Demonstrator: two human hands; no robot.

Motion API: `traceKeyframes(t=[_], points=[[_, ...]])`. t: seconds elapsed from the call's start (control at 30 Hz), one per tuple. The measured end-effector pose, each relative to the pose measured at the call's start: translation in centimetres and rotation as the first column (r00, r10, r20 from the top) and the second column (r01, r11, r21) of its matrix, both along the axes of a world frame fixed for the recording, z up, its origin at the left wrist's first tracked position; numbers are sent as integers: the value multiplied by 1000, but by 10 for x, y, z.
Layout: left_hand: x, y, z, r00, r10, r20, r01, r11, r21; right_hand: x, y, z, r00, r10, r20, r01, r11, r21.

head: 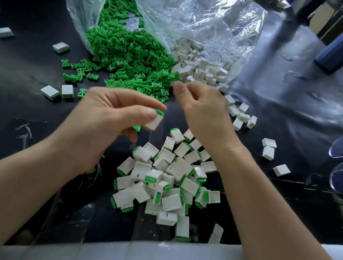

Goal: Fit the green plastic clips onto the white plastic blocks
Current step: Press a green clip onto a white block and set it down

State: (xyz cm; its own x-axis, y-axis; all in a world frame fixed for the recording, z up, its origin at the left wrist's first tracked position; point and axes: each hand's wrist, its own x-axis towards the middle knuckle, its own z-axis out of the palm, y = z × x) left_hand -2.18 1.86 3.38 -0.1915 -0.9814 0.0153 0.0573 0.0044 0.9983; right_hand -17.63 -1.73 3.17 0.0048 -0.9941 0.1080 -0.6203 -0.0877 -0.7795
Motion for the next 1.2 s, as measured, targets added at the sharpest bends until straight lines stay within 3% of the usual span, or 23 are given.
traceKeyframes(t=[0.1,0.2,0.5,0.67,0.8,0.97,1.07,1.2], points=[[-3,8,2,974,-210,85,212,977,-16,-13,-13,-6,976,-138,-168,125,988,-88],[-4,12,1,940,-322,110,324,946,1,-18,-22,-10,946,-153,-285,129,987,-100],[-2,4,0,986,-150,67,150,989,15,-17,-28,-20,855,79,-513,-7,990,141],[1,0,-2,995,-60,74,57,997,45,-14,-22,-13,867,72,-494,-65,997,32],[3,-4,-3,998,25,64,-30,997,68,-12,-13,-9,918,71,-389,-90,996,-30],[4,-8,-7,984,152,95,-157,987,48,-7,-3,4,999,43,2,-43,997,-65],[5,-8,-7,980,162,116,-163,987,-6,-2,2,10,976,96,198,-95,995,-15],[3,-5,-5,987,111,118,-105,993,-58,12,12,9,936,219,276,-239,970,42]])
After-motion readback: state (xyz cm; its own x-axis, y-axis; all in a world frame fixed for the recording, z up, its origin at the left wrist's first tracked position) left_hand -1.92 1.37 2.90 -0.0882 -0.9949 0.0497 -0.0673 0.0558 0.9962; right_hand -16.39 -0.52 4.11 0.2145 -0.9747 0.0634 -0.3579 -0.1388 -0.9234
